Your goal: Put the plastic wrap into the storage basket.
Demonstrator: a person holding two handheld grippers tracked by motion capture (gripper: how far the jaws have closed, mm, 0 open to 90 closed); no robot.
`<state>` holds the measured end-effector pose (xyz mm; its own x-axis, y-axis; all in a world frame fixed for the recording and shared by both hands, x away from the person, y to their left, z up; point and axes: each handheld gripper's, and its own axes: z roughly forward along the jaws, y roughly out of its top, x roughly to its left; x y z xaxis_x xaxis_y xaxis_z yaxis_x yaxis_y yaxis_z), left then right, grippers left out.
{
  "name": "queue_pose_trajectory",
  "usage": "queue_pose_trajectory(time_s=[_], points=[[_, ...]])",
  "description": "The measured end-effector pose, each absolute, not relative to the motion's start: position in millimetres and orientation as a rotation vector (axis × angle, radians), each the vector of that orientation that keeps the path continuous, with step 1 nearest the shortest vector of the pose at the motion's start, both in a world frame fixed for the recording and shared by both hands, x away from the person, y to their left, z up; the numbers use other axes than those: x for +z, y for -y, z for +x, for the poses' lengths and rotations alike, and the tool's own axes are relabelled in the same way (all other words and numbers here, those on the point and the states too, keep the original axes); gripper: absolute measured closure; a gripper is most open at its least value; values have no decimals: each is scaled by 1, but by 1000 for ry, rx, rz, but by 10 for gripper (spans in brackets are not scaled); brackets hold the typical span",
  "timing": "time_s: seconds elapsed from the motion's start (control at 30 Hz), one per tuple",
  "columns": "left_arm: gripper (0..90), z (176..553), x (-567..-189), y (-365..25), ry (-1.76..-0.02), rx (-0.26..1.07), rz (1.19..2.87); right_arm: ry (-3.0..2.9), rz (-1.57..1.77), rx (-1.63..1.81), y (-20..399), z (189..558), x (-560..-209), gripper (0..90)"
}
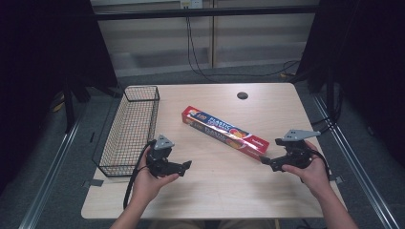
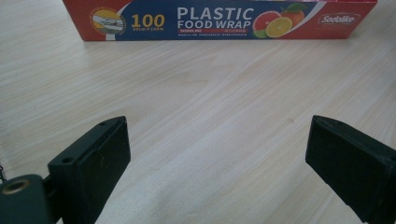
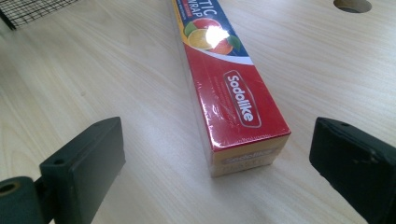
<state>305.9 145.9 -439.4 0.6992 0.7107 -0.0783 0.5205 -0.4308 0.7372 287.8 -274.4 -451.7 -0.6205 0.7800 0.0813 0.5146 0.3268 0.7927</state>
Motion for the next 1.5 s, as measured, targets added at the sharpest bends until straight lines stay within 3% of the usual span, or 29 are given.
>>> queue_pose_trajectory(time_s=[0.47, 1.5], points=[[65, 305, -439, -146, -911, 329, 2153, -2304, 1182, 1135, 261, 296, -450, 57], [63, 304, -442, -145, -854, 292, 2167, -2448, 1224, 998, 214, 362, -454, 73]])
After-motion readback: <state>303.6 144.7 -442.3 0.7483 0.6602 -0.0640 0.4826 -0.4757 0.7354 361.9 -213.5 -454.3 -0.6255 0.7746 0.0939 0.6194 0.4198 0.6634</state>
